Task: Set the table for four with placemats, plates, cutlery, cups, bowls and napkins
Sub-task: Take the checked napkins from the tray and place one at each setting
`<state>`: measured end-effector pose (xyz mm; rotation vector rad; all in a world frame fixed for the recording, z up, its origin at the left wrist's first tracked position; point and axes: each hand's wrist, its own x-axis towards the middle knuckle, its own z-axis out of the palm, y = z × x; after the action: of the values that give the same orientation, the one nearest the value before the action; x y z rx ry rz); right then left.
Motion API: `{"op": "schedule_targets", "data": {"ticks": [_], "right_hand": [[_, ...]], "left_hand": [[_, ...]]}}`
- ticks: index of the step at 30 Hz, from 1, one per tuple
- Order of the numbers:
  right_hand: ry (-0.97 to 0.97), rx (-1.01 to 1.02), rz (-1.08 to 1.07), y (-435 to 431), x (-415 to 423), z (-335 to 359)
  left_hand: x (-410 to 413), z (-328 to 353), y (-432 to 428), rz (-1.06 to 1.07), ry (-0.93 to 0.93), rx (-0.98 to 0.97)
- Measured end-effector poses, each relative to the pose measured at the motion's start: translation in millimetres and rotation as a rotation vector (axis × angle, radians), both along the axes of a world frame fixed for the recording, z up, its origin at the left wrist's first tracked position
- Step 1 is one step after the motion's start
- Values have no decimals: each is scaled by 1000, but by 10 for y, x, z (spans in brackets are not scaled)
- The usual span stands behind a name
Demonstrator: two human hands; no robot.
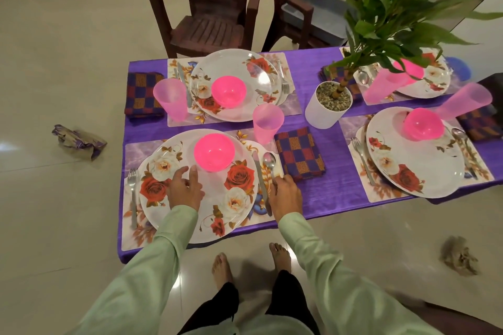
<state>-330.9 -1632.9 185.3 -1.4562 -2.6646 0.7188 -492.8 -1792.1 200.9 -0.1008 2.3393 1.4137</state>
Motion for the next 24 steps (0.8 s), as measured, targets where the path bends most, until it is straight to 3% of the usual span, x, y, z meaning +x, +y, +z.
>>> {"op": "schedule_targets", "data": {"ticks": [3, 6, 11, 18, 24], "right_hand": [[51, 22, -5, 32, 7, 22], [231, 38, -77, 154, -150, 117], [455, -272, -297, 607, -683, 201], [532, -296, -246, 812, -1059, 153], [461, -240, -188, 877, -842, 161]], "left_hand": [[-8, 37, 9, 8, -4, 4], [-36, 76, 22, 16, 6, 3], [-110, 88, 20, 31, 17, -23], [-173, 93, -17, 65, 32, -55], [-192, 135, -9, 76, 17, -49]]}}
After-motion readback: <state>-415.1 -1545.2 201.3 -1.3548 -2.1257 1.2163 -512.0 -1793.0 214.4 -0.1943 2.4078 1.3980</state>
